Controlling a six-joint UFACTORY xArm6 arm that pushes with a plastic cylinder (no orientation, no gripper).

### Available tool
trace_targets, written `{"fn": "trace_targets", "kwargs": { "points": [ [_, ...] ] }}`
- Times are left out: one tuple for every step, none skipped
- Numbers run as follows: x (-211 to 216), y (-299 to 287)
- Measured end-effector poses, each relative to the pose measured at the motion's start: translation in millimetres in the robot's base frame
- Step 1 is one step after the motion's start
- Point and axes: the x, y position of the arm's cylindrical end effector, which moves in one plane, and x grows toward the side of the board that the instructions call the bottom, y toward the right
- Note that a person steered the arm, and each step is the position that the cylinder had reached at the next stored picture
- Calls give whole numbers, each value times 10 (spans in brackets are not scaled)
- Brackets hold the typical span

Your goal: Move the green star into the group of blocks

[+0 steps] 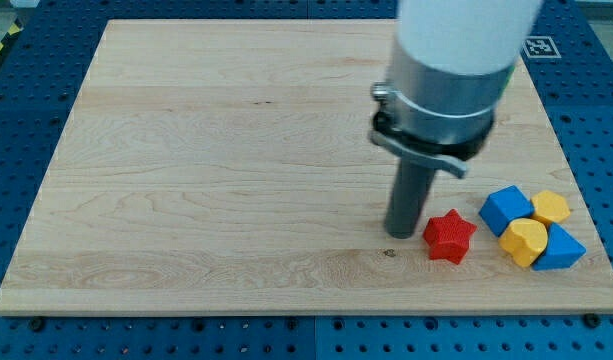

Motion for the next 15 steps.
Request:
{"fn": "trace_targets", "kwargs": {
  "points": [
    [0,323],
    [-53,331],
    [-114,-167],
    [28,-496],
    [-105,-518],
    [-724,-341],
    [-985,345],
    [-979,1447],
    [-1090,2402],
    [-1241,2405],
    [-2003,2406],
    [-2408,2333],
    [-2372,1803],
    [-2111,1200],
    [-1771,915]
  ]
}}
